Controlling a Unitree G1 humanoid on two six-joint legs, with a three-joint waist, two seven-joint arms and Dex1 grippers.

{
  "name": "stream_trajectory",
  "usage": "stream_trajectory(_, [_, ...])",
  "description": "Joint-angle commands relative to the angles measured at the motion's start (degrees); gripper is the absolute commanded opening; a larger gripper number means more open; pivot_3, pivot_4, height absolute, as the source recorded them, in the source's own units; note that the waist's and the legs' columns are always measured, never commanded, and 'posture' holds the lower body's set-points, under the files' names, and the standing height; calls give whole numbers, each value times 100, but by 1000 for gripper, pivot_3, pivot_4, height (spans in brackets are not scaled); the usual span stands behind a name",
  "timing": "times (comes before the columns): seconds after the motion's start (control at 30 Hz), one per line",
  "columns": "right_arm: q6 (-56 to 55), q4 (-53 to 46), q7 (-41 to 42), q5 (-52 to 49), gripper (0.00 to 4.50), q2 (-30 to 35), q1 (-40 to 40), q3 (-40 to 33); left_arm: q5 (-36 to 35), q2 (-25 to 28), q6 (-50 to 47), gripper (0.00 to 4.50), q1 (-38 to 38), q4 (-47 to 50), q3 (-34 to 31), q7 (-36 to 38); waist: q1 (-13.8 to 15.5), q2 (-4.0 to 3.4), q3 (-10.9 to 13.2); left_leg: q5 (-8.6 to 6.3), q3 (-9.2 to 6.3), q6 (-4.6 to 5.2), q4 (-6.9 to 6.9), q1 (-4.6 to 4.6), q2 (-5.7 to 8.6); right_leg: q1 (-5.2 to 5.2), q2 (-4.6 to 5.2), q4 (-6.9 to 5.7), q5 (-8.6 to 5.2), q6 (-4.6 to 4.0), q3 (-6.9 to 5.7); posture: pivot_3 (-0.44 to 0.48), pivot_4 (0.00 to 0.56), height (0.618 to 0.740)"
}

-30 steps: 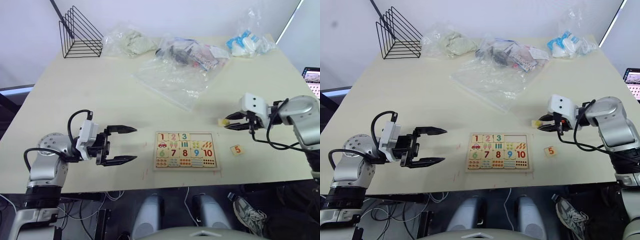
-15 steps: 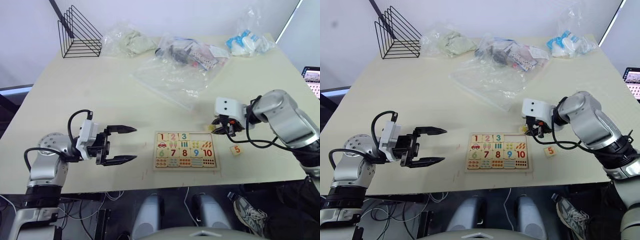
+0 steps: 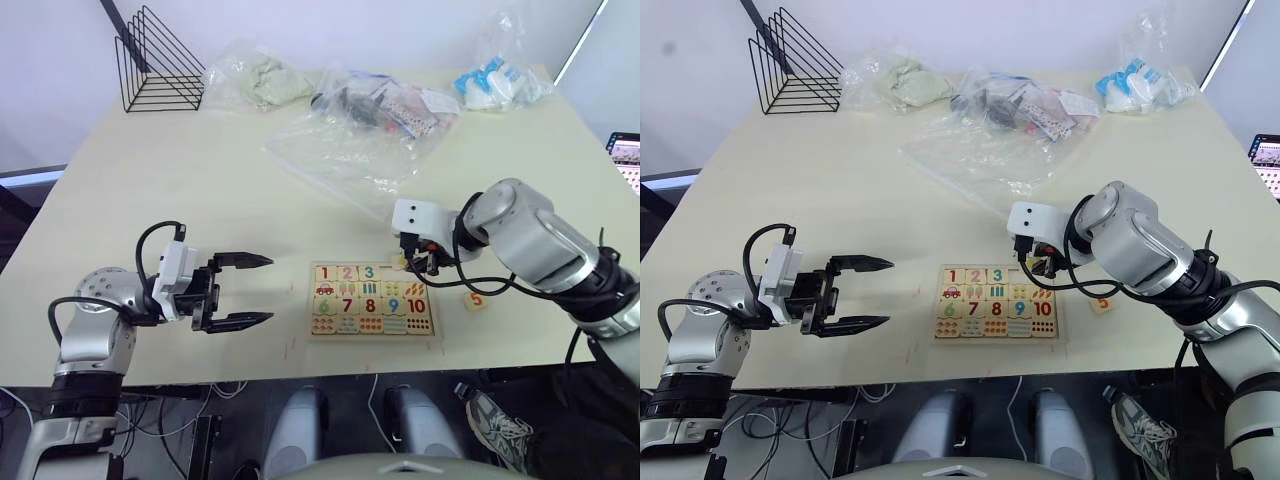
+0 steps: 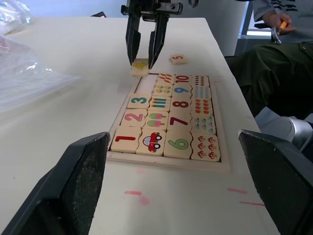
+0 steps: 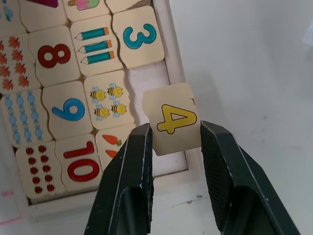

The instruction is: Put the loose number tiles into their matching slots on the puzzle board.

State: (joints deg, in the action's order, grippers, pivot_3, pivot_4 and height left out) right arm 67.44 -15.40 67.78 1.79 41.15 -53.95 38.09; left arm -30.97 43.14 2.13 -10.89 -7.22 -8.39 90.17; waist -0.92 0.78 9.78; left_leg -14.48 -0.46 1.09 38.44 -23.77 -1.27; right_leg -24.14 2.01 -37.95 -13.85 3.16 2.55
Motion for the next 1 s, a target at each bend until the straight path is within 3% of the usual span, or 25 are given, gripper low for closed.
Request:
stream_trajectory(0.03, [148, -191, -164, -98, 872, -72, -193, 58, -14, 56, 97, 4500, -37, 133, -25, 58, -4, 0, 0, 0, 0, 0, 0, 0, 0, 0, 0, 0, 0, 0, 0, 0, 150, 740])
stream_trajectory(1.0, [288, -75, -743, -530, 872, -273, -360, 550, -34, 75, 97, 4500, 81, 207, -57, 64, -16, 0, 0, 0, -1, 0, 0, 0, 1, 0, -1, -1, 0, -1, -4, 0, 150, 740])
